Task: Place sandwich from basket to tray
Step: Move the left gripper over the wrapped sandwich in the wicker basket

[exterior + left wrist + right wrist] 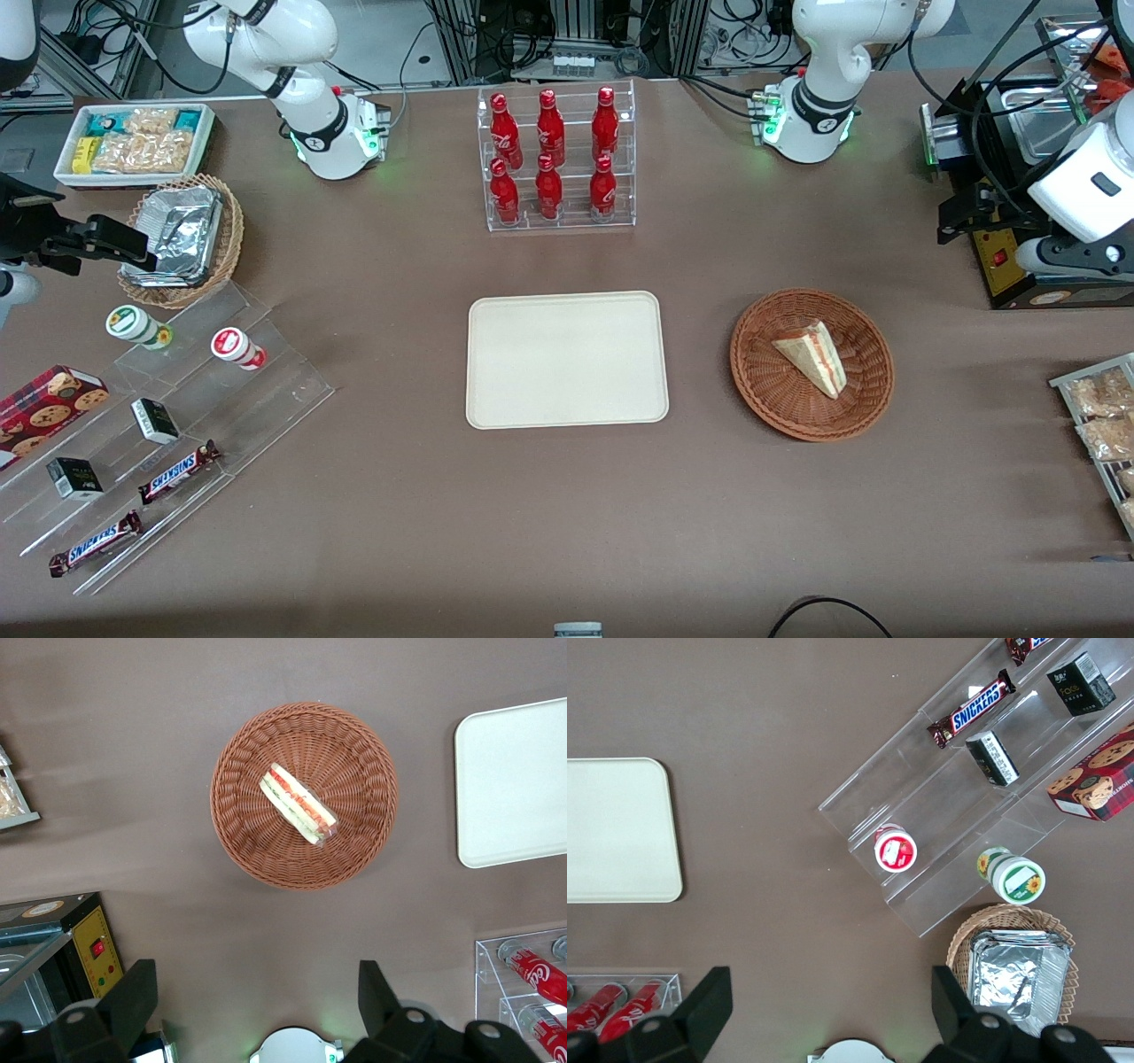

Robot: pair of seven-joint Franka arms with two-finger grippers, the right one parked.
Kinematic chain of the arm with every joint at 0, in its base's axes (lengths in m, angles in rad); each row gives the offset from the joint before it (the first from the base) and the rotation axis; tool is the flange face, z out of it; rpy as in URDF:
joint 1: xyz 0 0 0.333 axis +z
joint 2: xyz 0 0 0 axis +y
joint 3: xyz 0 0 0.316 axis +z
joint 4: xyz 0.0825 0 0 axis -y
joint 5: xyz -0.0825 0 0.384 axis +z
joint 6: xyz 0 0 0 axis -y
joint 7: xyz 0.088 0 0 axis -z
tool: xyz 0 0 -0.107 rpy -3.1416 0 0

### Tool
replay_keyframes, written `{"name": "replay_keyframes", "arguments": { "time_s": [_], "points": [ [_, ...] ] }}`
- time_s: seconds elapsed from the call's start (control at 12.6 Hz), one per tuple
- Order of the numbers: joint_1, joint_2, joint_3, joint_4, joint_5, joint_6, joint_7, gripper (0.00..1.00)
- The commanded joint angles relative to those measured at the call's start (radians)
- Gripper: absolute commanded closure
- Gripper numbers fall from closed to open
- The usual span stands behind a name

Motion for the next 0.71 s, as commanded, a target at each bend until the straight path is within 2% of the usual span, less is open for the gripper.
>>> {"name": "replay_keyframes", "arguments": {
  "time_s": [0.0,0.32,0.63],
  "points": [
    [-0.006,-0.004,0.006,-0.005,-0.001,0.039,-0.003,0.0],
    [-0.006,0.032,0.006,-0.021,-0.001,0.047,0.0,0.0],
    [-0.009,0.021,0.005,-0.198,0.001,0.179,-0.002,0.0]
  ]
}}
